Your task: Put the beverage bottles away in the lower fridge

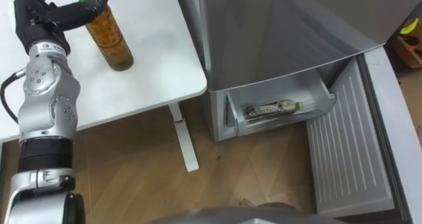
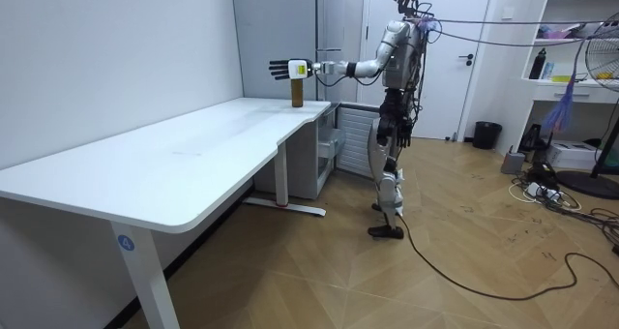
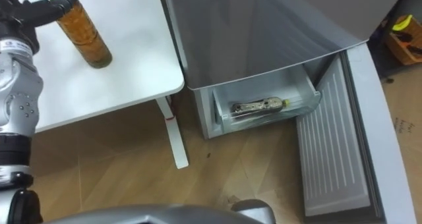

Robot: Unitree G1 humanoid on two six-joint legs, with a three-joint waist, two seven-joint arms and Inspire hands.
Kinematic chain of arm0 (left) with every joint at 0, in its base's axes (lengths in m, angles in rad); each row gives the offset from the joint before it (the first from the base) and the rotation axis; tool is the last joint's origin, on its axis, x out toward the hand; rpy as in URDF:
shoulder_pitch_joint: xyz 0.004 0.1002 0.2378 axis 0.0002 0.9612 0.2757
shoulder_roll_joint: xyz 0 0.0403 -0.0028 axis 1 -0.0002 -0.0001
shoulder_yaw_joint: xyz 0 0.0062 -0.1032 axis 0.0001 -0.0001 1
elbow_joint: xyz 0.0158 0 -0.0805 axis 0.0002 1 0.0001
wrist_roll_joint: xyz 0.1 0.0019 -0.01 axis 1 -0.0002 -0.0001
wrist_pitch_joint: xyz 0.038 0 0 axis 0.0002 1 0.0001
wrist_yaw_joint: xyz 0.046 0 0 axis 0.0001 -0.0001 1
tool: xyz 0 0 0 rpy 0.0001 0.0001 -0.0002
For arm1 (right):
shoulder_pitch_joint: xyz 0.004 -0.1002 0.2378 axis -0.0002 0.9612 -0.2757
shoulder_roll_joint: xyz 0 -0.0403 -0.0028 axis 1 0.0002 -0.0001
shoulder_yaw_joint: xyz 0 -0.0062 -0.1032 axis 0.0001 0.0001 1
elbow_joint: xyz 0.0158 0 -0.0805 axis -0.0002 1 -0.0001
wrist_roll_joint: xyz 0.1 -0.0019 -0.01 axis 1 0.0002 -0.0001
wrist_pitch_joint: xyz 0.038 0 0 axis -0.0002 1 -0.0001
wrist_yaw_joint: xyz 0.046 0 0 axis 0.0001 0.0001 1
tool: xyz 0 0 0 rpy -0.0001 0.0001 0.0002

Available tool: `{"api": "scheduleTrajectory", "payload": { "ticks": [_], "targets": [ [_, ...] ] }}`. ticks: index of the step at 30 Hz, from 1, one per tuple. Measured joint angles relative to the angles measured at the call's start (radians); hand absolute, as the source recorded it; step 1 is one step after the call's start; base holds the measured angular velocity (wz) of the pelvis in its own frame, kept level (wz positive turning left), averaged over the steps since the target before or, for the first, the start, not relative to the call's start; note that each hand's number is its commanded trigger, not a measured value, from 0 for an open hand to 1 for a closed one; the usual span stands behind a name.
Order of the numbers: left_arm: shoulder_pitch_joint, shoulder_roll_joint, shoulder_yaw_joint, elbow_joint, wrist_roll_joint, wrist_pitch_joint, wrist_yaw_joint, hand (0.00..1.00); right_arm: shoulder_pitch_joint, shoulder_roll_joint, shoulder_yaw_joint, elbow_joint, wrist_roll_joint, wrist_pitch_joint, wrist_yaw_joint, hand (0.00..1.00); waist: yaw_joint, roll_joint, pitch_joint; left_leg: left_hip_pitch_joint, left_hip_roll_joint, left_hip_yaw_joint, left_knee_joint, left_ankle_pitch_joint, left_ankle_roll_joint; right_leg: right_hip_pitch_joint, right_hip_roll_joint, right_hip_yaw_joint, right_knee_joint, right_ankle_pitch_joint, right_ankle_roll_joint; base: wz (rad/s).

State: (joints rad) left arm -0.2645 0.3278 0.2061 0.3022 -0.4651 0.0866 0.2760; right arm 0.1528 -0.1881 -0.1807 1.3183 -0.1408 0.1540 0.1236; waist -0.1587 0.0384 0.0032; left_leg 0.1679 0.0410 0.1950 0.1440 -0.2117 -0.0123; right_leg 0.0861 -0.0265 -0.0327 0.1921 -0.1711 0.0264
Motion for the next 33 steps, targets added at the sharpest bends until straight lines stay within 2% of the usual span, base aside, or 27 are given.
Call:
{"api": "scheduleTrajectory", "payload": {
  "ticks": [6, 12, 19, 24, 33],
  "targets": [
    [-0.017, 0.003, 0.0, 0.036, 0.003, 0.001, -0.002, 0.0, 0.004, -0.008, -0.001, 0.0, -0.001, 0.0, -0.001, 0.0, 0.0, 0.0, 0.0024, 0.0, 0.0, 0.0, -0.003, 0.0, 0.0, -0.005, 0.0, 0.001, 0.012, 0.0, 0.0, -0.02],
    [-0.024, 0.004, 0.022, 0.047, 0.008, 0.001, -0.012, 0.0, 0.001, -0.009, -0.02, -0.004, -0.005, 0.001, -0.001, 0.0, 0.0, 0.002, 0.0009, -0.002, 0.0, 0.009, -0.007, 0.0, 0.0, -0.018, 0.002, 0.008, 0.013, 0.0, 0.0, -0.04],
    [-0.085, 0.007, 0.026, 0.133, 0.037, 0.019, -0.024, 0.0, -0.006, -0.009, -0.024, 0.0, -0.018, 0.0, -0.001, 0.0, -0.001, 0.001, 0.0011, -0.001, 0.0, 0.01, -0.008, 0.0, 0.0, -0.021, 0.004, 0.018, 0.013, 0.0, 0.0, -0.04],
    [-0.105, 0.016, 0.025, 0.167, 0.041, 0.025, -0.036, 0.0, -0.013, -0.01, -0.029, 0.0, -0.021, 0.001, 0.0, 0.0, -0.002, 0.002, 0.0007, -0.002, 0.0, 0.019, -0.007, 0.0, 0.0, -0.02, 0.005, 0.03, 0.012, 0.0, 0.0, -0.05],
    [-0.11, 0.019, 0.025, 0.172, 0.045, 0.038, -0.055, 0.0, -0.015, -0.011, -0.03, 0.001, -0.022, 0.009, 0.0, 0.0, -0.001, 0.004, 0.0001, -0.002, 0.0, 0.019, -0.007, 0.0, 0.0, -0.02, 0.005, 0.033, 0.012, 0.0, 0.0, 0.0]
  ]
}}
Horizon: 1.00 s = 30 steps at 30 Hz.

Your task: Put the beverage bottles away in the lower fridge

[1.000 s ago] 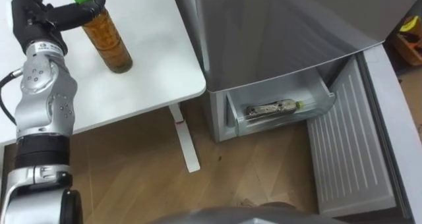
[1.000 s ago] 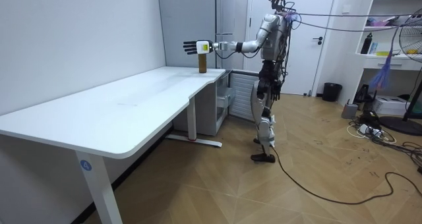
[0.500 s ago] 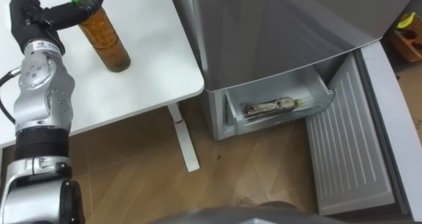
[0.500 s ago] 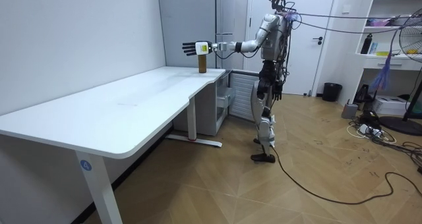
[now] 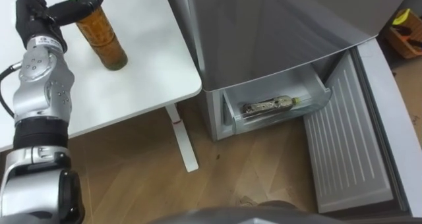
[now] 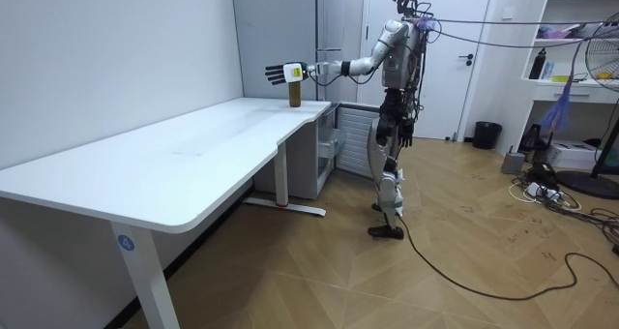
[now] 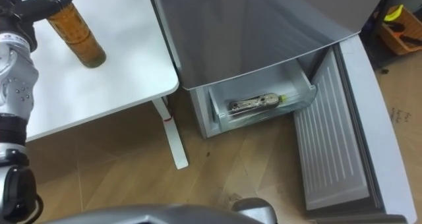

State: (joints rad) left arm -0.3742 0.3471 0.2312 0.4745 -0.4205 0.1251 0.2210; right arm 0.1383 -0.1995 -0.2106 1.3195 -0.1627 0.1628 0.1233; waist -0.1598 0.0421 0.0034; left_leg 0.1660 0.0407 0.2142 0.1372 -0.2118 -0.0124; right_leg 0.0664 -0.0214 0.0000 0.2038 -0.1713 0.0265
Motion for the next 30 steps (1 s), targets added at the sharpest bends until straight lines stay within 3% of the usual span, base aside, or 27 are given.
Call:
{"api": "scheduleTrajectory", "payload": {
  "ticks": [14, 22, 23, 24, 25, 30],
  "targets": [
    [-0.002, 0.0, -0.005, 0.002, -0.027, 0.022, -0.085, 0.0, -0.001, -0.006, 0.001, 0.005, -0.001, 0.01, -0.003, 0.0, -0.001, 0.011, -0.0015, -0.019, 0.001, -0.001, 0.014, 0.0, 0.0, -0.015, -0.001, 0.001, 0.001, 0.0, 0.0, 0.0],
    [-0.002, 0.008, -0.069, 0.025, -0.039, 0.045, -0.186, 0.0, -0.003, -0.01, 0.002, -0.002, -0.001, 0.013, -0.013, 0.0, 0.0, 0.008, 0.002, -0.017, 0.001, -0.001, 0.015, 0.0, 0.0, -0.016, -0.001, 0.001, 0.0, 0.0, 0.0, 0.0],
    [-0.002, 0.009, -0.073, 0.027, -0.039, 0.047, -0.192, 0.19, -0.003, -0.011, 0.002, -0.002, -0.001, 0.013, -0.013, 0.0, 0.0, 0.009, 0.002, -0.017, 0.001, -0.001, 0.015, 0.0, 0.0, -0.016, -0.001, 0.001, 0.0, 0.0, 0.0, 0.0],
    [-0.002, 0.012, -0.079, 0.03, -0.039, 0.052, -0.204, 0.69, -0.003, -0.012, 0.002, -0.002, -0.001, 0.013, -0.013, 0.0, 0.0, 0.01, 0.0024, -0.017, 0.001, -0.001, 0.014, 0.0, 0.0, -0.016, 0.0, 0.001, 0.0, 0.0, 0.0, 0.0],
    [-0.002, 0.014, -0.079, 0.03, -0.039, 0.053, -0.214, 1.0, -0.005, -0.012, 0.002, -0.004, 0.0, 0.013, -0.014, 0.0, 0.001, 0.012, 0.0026, -0.017, 0.001, -0.001, 0.013, 0.0, 0.0, -0.016, 0.0, 0.001, 0.0, 0.0, 0.0, 0.0],
    [-0.002, 0.018, -0.079, 0.03, -0.039, 0.058, -0.235, 1.0, -0.007, -0.012, 0.002, -0.004, 0.0, 0.012, -0.021, 0.0, 0.002, 0.018, -0.0001, -0.017, 0.003, -0.002, 0.013, -0.002, -0.002, -0.015, 0.002, 0.0, 0.0, 0.0, -0.001, 0.0]
  ]
}}
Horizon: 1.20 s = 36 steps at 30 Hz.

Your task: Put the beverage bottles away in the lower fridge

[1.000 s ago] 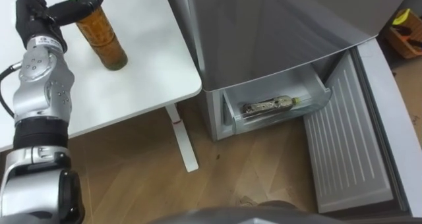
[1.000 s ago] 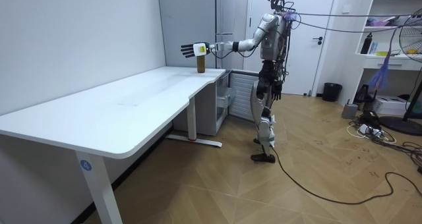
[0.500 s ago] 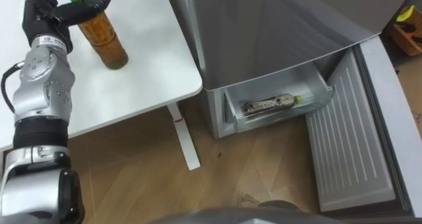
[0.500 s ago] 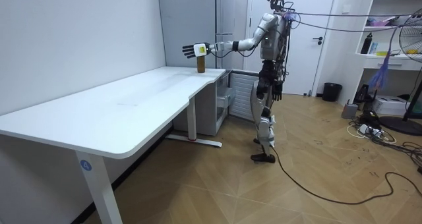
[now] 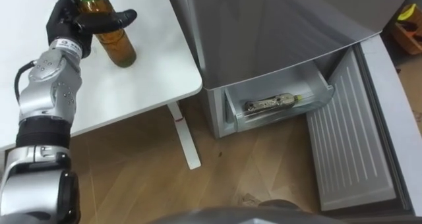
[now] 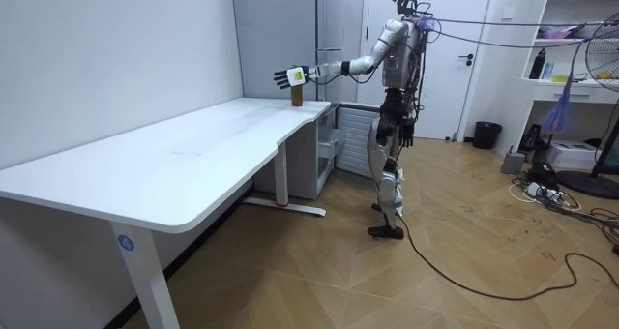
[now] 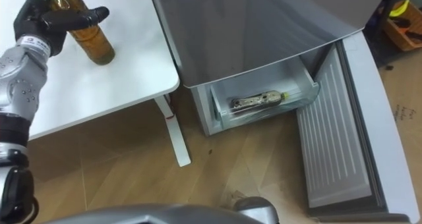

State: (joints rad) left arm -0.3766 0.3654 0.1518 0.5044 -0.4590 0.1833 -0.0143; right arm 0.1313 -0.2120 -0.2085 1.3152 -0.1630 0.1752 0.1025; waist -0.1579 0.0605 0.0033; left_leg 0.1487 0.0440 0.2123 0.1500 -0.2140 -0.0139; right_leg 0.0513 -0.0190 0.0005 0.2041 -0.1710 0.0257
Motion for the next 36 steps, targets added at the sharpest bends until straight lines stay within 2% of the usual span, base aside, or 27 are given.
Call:
{"api": "scheduleTrajectory", "payload": {
  "ticks": [8, 15, 26, 30, 36],
  "targets": [
    [0.0, 0.002, -0.006, 0.008, 0.002, 0.009, -0.037, 1.0, -0.013, -0.004, 0.0, -0.001, 0.001, -0.003, -0.02, 0.0, 0.0, 0.004, -0.0005, 0.003, 0.0, 0.0, 0.0, 0.0, 0.0, 0.001, 0.0, 0.001, 0.0, 0.0, 0.0, 0.0],
    [0.0, 0.002, -0.026, 0.008, 0.006, 0.044, -0.047, 1.0, -0.014, -0.005, 0.0, 0.0, 0.001, -0.002, -0.026, 0.0, 0.0, 0.004, 0.0001, 0.002, 0.0, 0.0, 0.0, 0.0, 0.0, -0.001, 0.0, 0.001, -0.001, 0.0, 0.0, 0.0],
    [0.0, 0.002, -0.038, 0.008, 0.016, 0.052, -0.055, 1.0, -0.014, -0.006, 0.003, -0.005, 0.002, -0.002, -0.026, 0.0, 0.001, 0.004, 0.0002, -0.006, 0.0, -0.004, 0.002, 0.0, 0.0, -0.001, -0.001, 0.001, -0.001, 0.0, 0.0, 0.0],
    [0.0, 0.002, -0.038, 0.006, 0.012, 0.052, -0.055, 1.0, -0.015, -0.006, 0.03, -0.011, 0.007, -0.002, -0.026, 0.0, 0.0, 0.002, -0.0001, -0.007, 0.0, -0.01, 0.003, 0.0, 0.0, -0.001, -0.001, -0.001, 0.0, 0.0, 0.0, 0.0],
    [0.0, 0.002, -0.038, -0.083, 0.014, 0.054, -0.054, 1.0, -0.024, -0.008, 0.035, -0.03, 0.006, -0.003, -0.012, 0.0, 0.003, -0.013, -0.002, -0.019, -0.002, -0.024, 0.017, 0.0, 0.0, -0.001, -0.004, -0.006, -0.001, 0.0, 0.0, 0.04]
  ]
}}
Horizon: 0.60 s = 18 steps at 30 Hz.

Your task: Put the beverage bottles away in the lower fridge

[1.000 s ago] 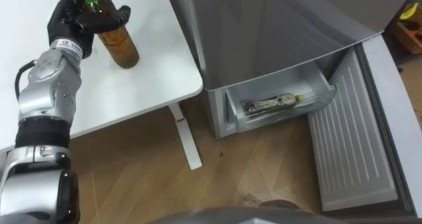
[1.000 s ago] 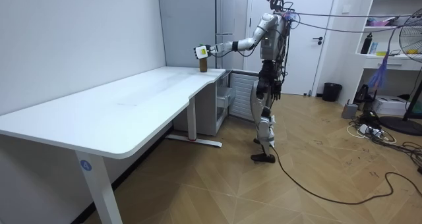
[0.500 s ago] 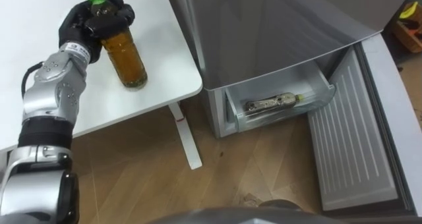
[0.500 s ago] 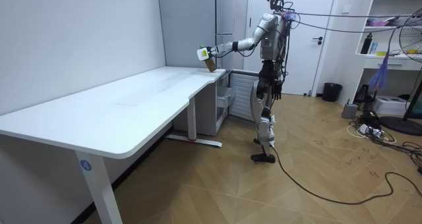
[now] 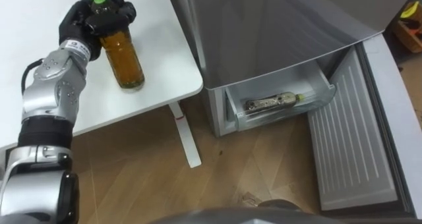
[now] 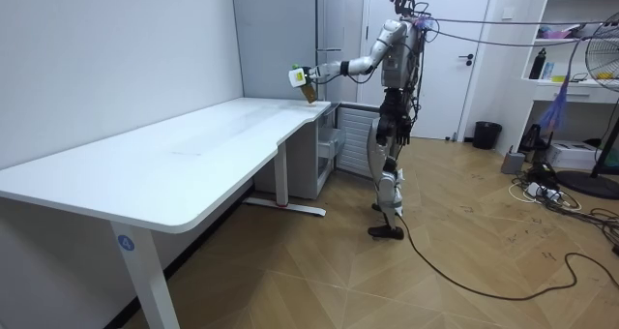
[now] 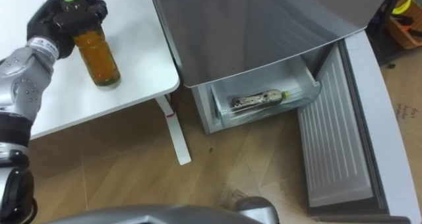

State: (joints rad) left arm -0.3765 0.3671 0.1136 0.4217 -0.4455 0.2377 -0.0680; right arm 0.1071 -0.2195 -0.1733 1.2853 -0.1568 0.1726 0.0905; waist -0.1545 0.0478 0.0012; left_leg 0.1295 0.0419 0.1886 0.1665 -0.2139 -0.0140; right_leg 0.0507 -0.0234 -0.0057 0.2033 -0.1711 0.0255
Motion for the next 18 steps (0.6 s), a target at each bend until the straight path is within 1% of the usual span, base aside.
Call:
{"api": "scheduleTrajectory", "payload": {
  "ticks": [3, 5, 8, 10, 11, 13, 14, 16, 18],
  "targets": [
    [0.0, 0.0, -0.001, -0.046, 0.001, 0.0, 0.001, 1.0, -0.01, -0.001, 0.032, 0.001, 0.0, -0.002, 0.009, 0.0, 0.004, -0.001, 0.0003, 0.0, 0.0, 0.0, 0.0, 0.0, 0.0, 0.001, 0.0, -0.003, 0.001, 0.0, 0.0, 0.01],
    [0.0, 0.0, -0.001, -0.071, 0.008, 0.0, 0.0, 1.0, -0.01, -0.001, 0.036, 0.001, 0.0, -0.009, 0.026, 0.0, 0.008, 0.0, 0.0001, 0.001, 0.0, 0.0, 0.0, 0.0, 0.0, 0.001, 0.0, -0.005, 0.002, 0.0, 0.0, 0.0],
    [0.001, -0.003, -0.001, -0.144, 0.069, 0.0, 0.0, 1.0, -0.011, -0.001, 0.035, -0.004, -0.005, -0.011, 0.035, 0.0, 0.018, 0.0, 0.001, -0.004, 0.0, -0.007, 0.0, 0.0, 0.0, 0.001, -0.002, -0.014, 0.001, 0.0, 0.0, 0.1],
    [0.005, -0.003, -0.002, -0.22, 0.117, 0.0, 0.001, 1.0, -0.012, -0.001, 0.035, -0.003, -0.006, -0.015, 0.035, 0.0, 0.021, -0.001, 0.0013, -0.016, -0.001, -0.027, 0.002, 0.0, 0.0, 0.0, -0.004, -0.031, -0.003, 0.0, 0.0, 0.23],
    [0.01, -0.003, -0.002, -0.24, 0.127, 0.0, 0.003, 1.0, -0.012, -0.001, 0.035, -0.002, -0.006, -0.019, 0.035, 0.0, 0.022, -0.001, 0.0013, -0.017, -0.001, -0.029, 0.002, 0.0, 0.0, 0.0, -0.004, -0.034, -0.005, 0.0, 0.0, 0.16],
    [0.048, -0.003, -0.002, -0.324, 0.137, -0.001, 0.02, 1.0, -0.016, -0.002, 0.035, -0.002, -0.001, -0.02, 0.034, 0.0, 0.023, 0.002, -0.0003, -0.02, -0.001, -0.034, 0.002, 0.0, 0.0, 0.006, -0.004, -0.045, -0.016, 0.001, -0.001, 0.12],
    [0.059, -0.003, -0.002, -0.344, 0.137, -0.001, 0.021, 1.0, -0.018, -0.002, 0.035, -0.002, 0.001, -0.021, 0.034, 0.0, 0.023, 0.003, -0.0003, -0.022, -0.001, -0.038, 0.002, 0.0, 0.0, 0.007, -0.005, -0.051, -0.016, 0.001, -0.002, 0.17],
    [0.089, -0.003, -0.011, -0.421, 0.143, -0.001, 0.023, 1.0, -0.021, -0.001, 0.035, -0.001, 0.009, -0.029, 0.035, 0.0, 0.025, 0.002, 0.0003, -0.031, -0.002, -0.058, 0.005, 0.001, 0.0, 0.006, -0.007, -0.066, -0.018, 0.001, -0.002, 0.19],
    [0.112, -0.003, -0.013, -0.471, 0.145, -0.001, 0.039, 1.0, -0.03, -0.001, 0.036, 0.004, 0.013, -0.03, 0.033, 0.0, 0.025, 0.002, 0.0004, -0.032, -0.001, -0.063, 0.004, 0.001, 0.0, 0.007, -0.007, -0.071, -0.018, 0.001, -0.002, 0.1]
  ]
}}
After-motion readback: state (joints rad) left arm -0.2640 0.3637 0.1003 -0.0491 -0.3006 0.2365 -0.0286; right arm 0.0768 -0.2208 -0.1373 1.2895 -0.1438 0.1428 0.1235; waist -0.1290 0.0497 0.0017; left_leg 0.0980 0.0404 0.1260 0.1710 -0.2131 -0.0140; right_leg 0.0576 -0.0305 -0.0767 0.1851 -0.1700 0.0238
